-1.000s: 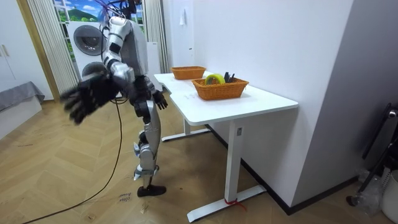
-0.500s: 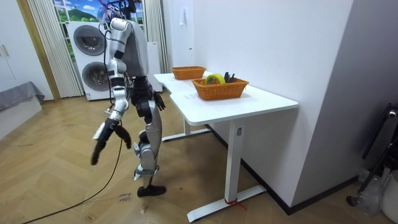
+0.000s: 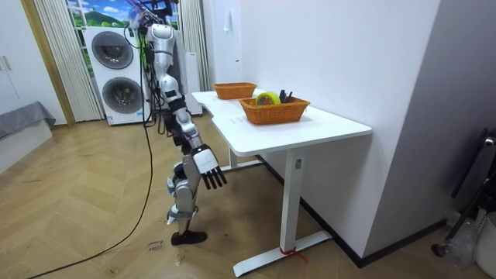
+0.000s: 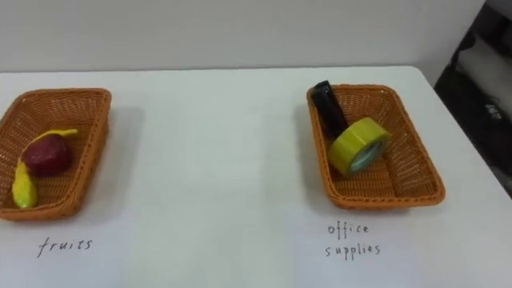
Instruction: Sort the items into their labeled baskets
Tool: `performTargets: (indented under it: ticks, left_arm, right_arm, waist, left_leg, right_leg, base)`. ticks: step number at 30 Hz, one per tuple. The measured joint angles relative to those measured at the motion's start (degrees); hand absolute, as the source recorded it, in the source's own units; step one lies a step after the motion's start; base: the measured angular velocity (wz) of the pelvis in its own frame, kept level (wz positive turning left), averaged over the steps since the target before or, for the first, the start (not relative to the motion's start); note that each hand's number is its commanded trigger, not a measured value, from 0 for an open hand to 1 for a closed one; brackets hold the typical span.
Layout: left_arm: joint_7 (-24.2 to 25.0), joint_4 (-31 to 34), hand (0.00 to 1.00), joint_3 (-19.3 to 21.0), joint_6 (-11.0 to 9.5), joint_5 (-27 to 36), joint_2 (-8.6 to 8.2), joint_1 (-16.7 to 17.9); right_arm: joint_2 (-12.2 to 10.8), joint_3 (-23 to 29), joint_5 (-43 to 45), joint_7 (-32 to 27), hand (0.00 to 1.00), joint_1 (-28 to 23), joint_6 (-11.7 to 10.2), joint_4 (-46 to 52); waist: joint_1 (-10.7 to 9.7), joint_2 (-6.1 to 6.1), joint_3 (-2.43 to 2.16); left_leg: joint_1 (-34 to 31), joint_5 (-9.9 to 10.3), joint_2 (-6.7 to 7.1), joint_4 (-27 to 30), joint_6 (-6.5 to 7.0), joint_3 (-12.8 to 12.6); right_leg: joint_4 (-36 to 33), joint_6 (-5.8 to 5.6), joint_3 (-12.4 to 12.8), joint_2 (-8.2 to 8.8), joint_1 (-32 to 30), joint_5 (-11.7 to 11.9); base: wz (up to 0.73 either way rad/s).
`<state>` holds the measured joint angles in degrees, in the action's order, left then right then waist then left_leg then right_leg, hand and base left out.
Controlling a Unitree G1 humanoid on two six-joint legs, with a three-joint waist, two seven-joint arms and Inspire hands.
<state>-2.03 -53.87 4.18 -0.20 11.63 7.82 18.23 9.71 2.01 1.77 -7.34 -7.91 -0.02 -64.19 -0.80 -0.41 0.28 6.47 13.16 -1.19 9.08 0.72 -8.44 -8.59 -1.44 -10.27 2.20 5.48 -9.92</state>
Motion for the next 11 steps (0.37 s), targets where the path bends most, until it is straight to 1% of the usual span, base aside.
performTargets:
  ticks: [3, 4, 5, 7, 11]
  left_arm:
    - [-0.3, -0.5, 0.00, 0.1, 0.0, -0.3, -0.14, -0.2]
    - [-0.4, -1.4, 0.00, 0.3, 0.0, -1.0, -0.03, -0.5]
    - [-0.7, -1.6, 0.00, 0.3, 0.0, -1.1, -0.01, -0.6]
    - [-1.7, -2.0, 0.00, 0.3, 0.3, -1.1, -0.02, -0.2]
    - [-3.1, -2.3, 0.00, 0.4, 0.9, -1.2, -0.02, 0.3]
  right_arm:
    - [-0.1, -1.9, 0.7, 0.7, 0.00, 0.3, -0.1, 0.1]
    - [-0.1, -2.4, 0.5, 0.9, 0.00, -0.2, -0.2, 0.0]
    - [-0.2, -2.5, 0.5, 0.9, 0.00, -0.2, -0.2, -0.1]
    - [-0.5, -2.4, -1.1, 0.9, 0.00, -0.5, -0.2, -0.2]
    - [-0.9, -2.4, -4.3, 1.0, 0.00, -1.3, -0.1, -0.2]
  waist:
    - [1.6, 0.03, 0.02]
    - [1.6, -0.20, 0.03]
    - [1.5, -0.21, 0.15]
    - [1.6, -0.28, 0.12]
    - [1.5, -0.33, 0.26]
  left_leg:
    - [-0.5, 0.1, -0.03, 0.0, -0.11, 0.3]
    - [-0.8, 0.1, 0.00, 0.2, -0.11, 0.8]
    - [-0.8, 0.1, 0.00, 0.3, -0.11, 0.9]
    - [-0.2, 0.1, 0.01, 0.3, -0.11, 0.9]
    - [0.9, 0.1, 0.00, 0.2, -0.11, 0.8]
  right_leg:
    - [0.1, 0.13, -0.3, -0.06, -0.4, -0.1]
    - [0.1, 0.13, -0.9, 0.02, 0.0, -0.1]
    - [0.1, 0.13, -1.0, 0.05, 0.1, -0.1]
    - [0.1, 0.13, -1.1, 0.07, 0.5, -0.1]
    - [0.1, 0.07, -1.3, 0.14, 1.9, -0.1]
  base:
    - [0.04]
    - [0.16]
    - [0.14]
    - [0.02]
    - [0.03]
